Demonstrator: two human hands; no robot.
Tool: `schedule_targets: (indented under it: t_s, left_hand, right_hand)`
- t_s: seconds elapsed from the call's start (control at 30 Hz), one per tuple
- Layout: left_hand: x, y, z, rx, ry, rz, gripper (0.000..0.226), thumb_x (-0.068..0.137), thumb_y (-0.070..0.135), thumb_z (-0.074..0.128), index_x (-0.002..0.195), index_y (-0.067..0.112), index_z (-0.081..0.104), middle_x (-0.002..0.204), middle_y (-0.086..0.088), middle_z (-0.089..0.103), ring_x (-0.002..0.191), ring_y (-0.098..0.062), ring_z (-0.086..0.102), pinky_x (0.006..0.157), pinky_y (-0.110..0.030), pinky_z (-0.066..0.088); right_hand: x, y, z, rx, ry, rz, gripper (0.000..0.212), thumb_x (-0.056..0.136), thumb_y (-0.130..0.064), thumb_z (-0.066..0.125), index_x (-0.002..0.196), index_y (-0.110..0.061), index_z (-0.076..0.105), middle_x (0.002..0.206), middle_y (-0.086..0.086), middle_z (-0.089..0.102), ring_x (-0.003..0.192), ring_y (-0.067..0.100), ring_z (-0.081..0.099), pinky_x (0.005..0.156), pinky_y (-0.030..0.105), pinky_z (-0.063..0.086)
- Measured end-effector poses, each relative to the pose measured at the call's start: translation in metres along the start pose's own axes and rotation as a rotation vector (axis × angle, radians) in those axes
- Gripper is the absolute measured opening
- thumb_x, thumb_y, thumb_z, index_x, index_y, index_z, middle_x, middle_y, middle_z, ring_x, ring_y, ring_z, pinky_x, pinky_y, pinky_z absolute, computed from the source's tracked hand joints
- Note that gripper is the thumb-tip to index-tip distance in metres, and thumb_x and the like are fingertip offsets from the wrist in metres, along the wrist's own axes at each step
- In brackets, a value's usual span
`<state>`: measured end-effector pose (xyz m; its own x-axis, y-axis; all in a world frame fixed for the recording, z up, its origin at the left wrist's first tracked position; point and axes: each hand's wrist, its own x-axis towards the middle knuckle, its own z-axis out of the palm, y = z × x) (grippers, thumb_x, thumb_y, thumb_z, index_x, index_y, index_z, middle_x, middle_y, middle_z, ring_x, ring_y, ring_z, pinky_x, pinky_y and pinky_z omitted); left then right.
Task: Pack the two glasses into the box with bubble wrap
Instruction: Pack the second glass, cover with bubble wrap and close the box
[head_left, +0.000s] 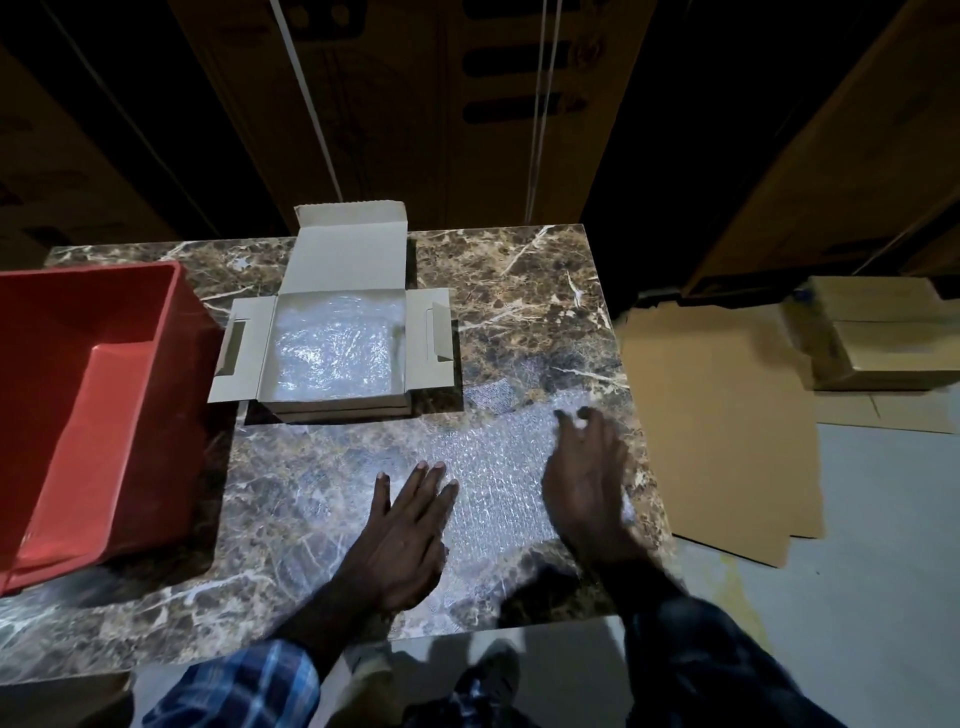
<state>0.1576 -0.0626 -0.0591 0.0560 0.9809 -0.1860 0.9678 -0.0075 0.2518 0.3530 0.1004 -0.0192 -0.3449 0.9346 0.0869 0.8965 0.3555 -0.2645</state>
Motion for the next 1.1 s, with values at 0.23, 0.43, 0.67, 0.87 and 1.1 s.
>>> schedule_targets:
  t_s: [0.23, 0.43, 0.67, 0.87, 1.1]
  left_hand:
    - [0.015, -0.024, -0.016, 0.129, 0.076, 0.129, 0.047, 0.088, 0.027, 0.043, 0.132, 0.02, 0.059, 0.149, -0.005, 0.049, 0.144, -0.031, 0.036, 0.113, -0.055, 0.025]
    - [0.027, -0.034, -0.022, 0.158, 0.114, 0.212, 0.028, 0.089, 0.029, 0.061, 0.116, 0.026, 0.066, 0.143, 0.003, 0.056, 0.142, -0.027, 0.04, 0.112, -0.048, 0.033]
    - [0.008, -0.044, -0.046, 0.139, 0.175, 0.273, 0.04, 0.095, 0.034, 0.044, 0.117, 0.016, 0.071, 0.132, 0.002, 0.065, 0.137, -0.026, 0.046, 0.113, -0.045, 0.028]
    - [-0.055, -0.061, -0.063, -0.33, 0.138, 0.102, 0.03, 0.089, 0.037, 0.054, 0.112, 0.03, 0.07, 0.126, 0.01, 0.063, 0.128, -0.006, 0.044, 0.11, -0.029, 0.03]
    - [-0.102, -0.065, -0.066, -0.63, 0.319, -0.232, 0.048, 0.072, 0.047, 0.072, 0.118, 0.037, 0.06, 0.119, 0.023, 0.058, 0.116, -0.003, 0.054, 0.094, -0.023, 0.044]
  right_hand:
    - [-0.051, -0.033, 0.03, 0.034, -0.24, -0.16, 0.031, 0.085, -0.038, 0.061, 0.11, -0.02, 0.065, 0.12, 0.006, 0.057, 0.106, 0.028, 0.056, 0.088, 0.043, 0.046]
    - [-0.065, -0.05, 0.028, 0.029, -0.197, -0.198, 0.053, 0.078, -0.06, 0.05, 0.102, -0.017, 0.07, 0.127, 0.014, 0.059, 0.11, 0.032, 0.057, 0.09, 0.046, 0.046]
    - [-0.098, -0.069, 0.032, 0.127, -0.199, -0.46, 0.077, 0.067, -0.069, 0.061, 0.12, -0.013, 0.061, 0.129, 0.015, 0.06, 0.112, 0.032, 0.056, 0.097, 0.044, 0.038]
    - [-0.113, -0.08, 0.047, 0.419, -0.28, -0.463, 0.02, 0.08, -0.021, 0.066, 0.099, -0.017, 0.07, 0.096, 0.0, 0.068, 0.09, 0.023, 0.063, 0.086, 0.036, 0.052]
    - [-0.119, -0.099, 0.033, 0.59, -0.148, -0.304, 0.008, 0.082, -0.022, 0.068, 0.088, -0.018, 0.07, 0.074, 0.002, 0.068, 0.068, 0.018, 0.059, 0.061, 0.029, 0.048]
